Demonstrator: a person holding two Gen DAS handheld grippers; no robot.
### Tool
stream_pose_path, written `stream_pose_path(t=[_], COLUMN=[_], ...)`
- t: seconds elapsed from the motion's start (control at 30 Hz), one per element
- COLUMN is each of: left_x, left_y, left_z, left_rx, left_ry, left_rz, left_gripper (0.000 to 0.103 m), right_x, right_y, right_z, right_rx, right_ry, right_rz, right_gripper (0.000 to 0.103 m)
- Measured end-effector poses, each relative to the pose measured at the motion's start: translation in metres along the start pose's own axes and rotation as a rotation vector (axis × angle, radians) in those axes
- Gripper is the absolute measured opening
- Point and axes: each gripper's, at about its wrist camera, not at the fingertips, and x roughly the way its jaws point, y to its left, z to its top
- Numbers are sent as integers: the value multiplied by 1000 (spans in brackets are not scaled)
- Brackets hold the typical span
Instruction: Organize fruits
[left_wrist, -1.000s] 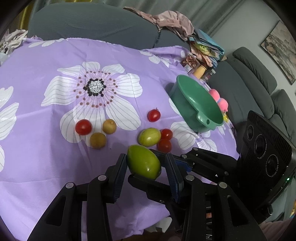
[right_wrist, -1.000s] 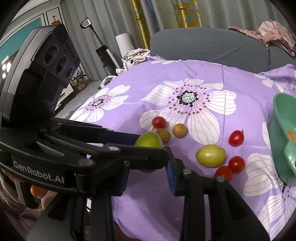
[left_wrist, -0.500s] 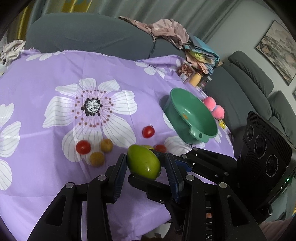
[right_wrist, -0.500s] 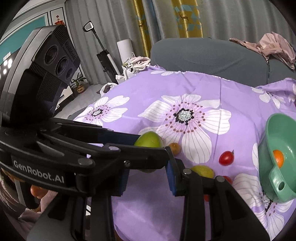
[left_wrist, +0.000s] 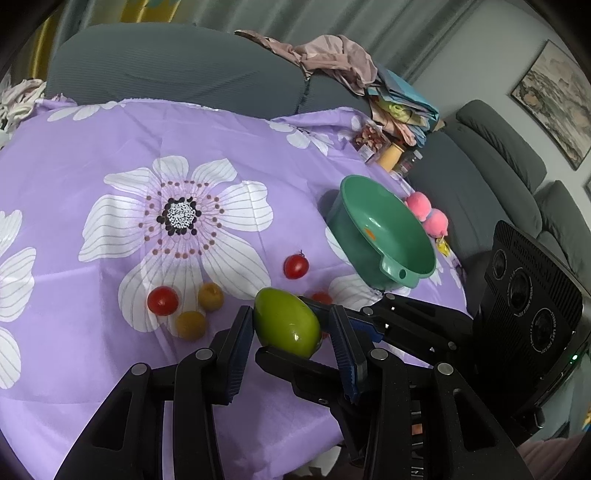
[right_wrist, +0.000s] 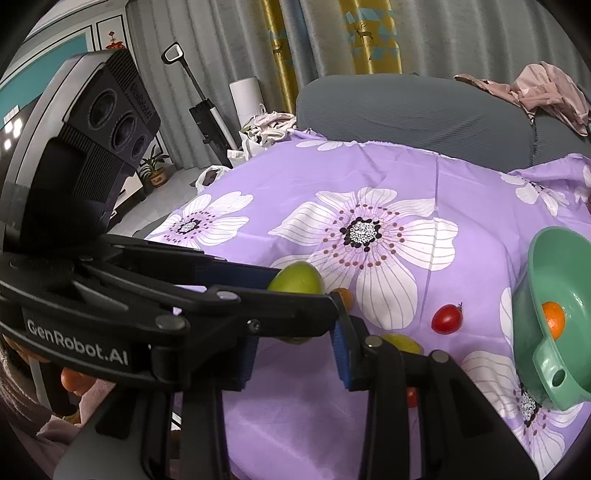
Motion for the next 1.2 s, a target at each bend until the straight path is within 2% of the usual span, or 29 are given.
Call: stream_pose_path(t=[0.67,0.8,1.03,1.2], left_x=[29,31,36,44], left_y=[-14,-19,-30,-13], left_z=[8,13,20,15], left_rx=[25,30,63,6], left_ry=[40,40,38,74], left_rz=[-32,-67,-62,-87], left_gripper=[41,40,39,39], right_x=[-5,-10,-19,-10], right_y=[-17,-20,-30,-34], right_z=[-6,-5,-3,-8], right_rx=[46,51,64,76], right_ry=[-2,-15,-43,-14], right_rz=[-35,-55,-68,-45], right_gripper=[36,36,35,34])
